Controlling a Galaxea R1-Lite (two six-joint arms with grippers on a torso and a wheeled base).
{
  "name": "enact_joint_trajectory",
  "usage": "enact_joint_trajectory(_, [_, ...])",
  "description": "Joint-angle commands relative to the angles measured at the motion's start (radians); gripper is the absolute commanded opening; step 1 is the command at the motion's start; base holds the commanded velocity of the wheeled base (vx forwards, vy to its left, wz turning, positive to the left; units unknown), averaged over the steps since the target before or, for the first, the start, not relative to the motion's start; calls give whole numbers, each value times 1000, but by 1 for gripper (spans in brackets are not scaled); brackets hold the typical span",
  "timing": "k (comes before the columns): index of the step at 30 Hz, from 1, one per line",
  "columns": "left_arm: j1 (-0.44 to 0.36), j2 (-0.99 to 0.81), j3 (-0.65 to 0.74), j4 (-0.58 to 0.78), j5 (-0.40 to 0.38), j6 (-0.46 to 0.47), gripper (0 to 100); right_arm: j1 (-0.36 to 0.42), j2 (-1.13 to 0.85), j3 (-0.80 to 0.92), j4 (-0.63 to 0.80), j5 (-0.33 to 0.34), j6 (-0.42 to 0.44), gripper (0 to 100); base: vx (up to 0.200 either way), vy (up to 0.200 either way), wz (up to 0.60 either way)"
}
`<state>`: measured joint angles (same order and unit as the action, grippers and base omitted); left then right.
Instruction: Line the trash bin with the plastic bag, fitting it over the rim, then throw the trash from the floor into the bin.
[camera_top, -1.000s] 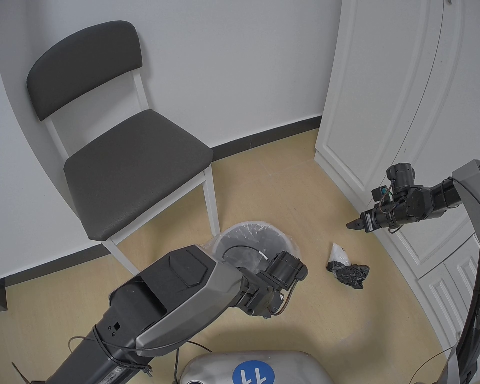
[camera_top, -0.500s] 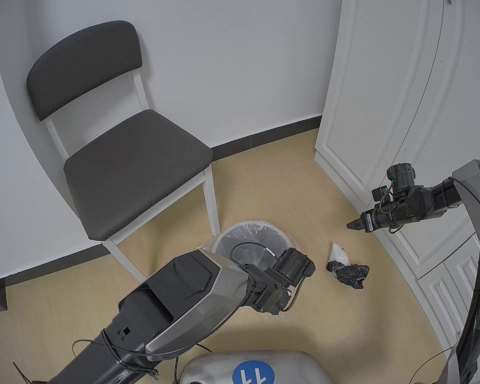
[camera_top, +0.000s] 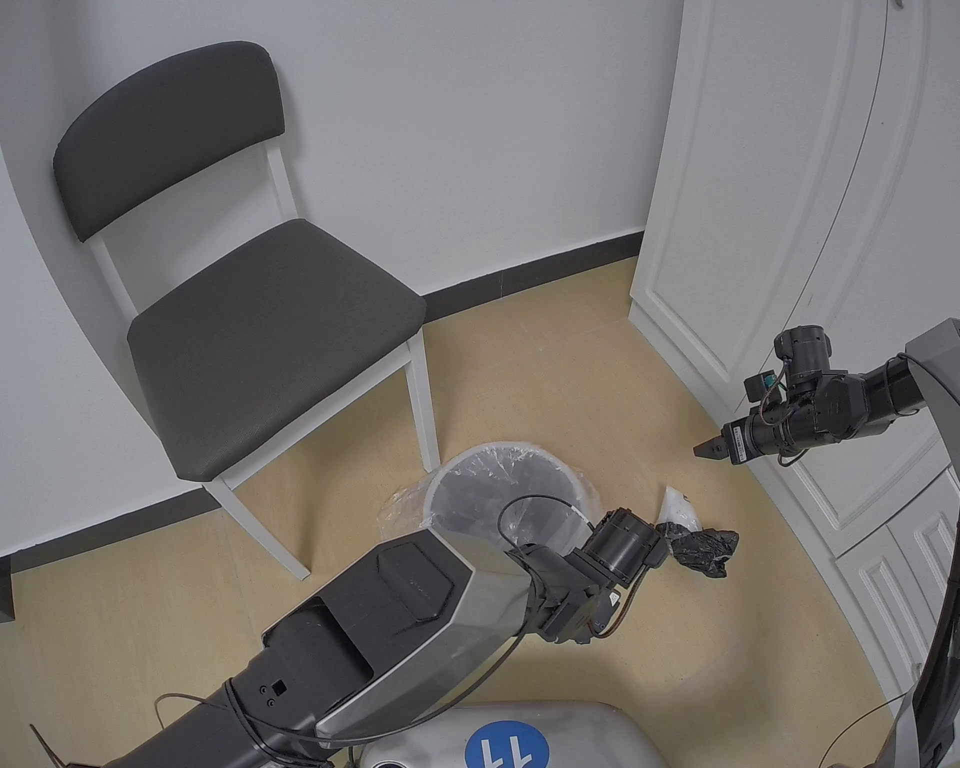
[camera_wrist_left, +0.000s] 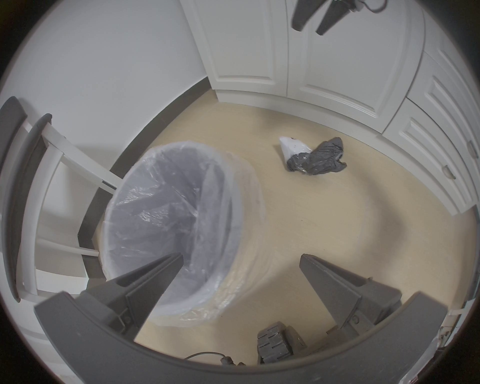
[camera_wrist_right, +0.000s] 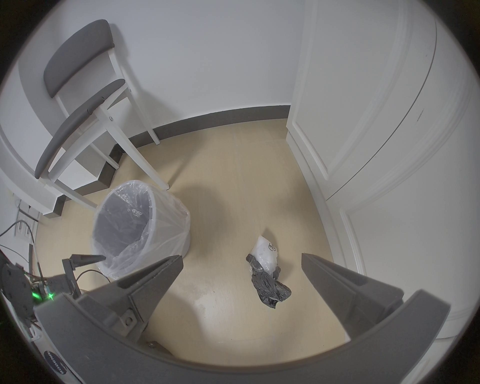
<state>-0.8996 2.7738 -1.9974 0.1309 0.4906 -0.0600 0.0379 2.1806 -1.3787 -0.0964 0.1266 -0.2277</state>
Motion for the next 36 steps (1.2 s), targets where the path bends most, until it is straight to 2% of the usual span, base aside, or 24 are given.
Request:
enact_joint_trajectory(1, [-4,23,-3,1,-6,2,100,0,-1,1,0,1,1,100,0,0,0])
enact_joint_trajectory(8, [33,27,-3,-5,-61,3,100,0,-1,0,0,1,-1,100,0,0,0])
enact_joint_trajectory(13, [21,26,-3,-17,-164,3,100,0,1,0,0,1,-1,100,0,0,0])
enact_joint_trajectory(16, [2,21,-3,-17,-193,3,100,0,-1,0,0,1,1,100,0,0,0])
enact_joint_trajectory(36, [-93,-19,23,-7,-196,-67,100,0,-7,6,0,2,1,100,0,0,0])
